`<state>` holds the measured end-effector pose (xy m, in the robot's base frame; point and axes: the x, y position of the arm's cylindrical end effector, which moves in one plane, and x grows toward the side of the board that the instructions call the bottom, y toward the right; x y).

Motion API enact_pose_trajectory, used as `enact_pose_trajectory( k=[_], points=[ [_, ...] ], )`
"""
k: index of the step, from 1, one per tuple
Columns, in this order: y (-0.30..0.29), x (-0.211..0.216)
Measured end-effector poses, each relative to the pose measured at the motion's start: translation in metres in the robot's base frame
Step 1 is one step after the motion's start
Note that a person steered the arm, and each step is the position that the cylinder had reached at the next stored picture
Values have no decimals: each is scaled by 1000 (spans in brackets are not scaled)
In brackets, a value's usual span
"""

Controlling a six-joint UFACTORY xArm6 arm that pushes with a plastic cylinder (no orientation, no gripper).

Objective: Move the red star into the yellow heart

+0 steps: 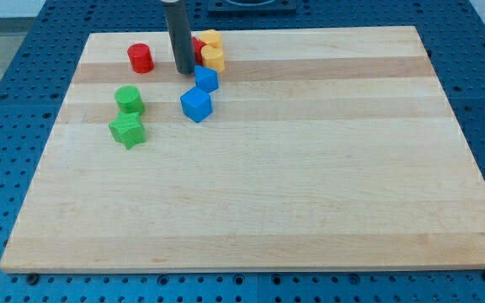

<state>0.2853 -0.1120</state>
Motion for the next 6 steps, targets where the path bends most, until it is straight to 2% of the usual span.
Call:
enact_pose_trajectory(
  k=[3, 6],
  points=[
    [-3, -30],
    [-34, -47]
  ],
)
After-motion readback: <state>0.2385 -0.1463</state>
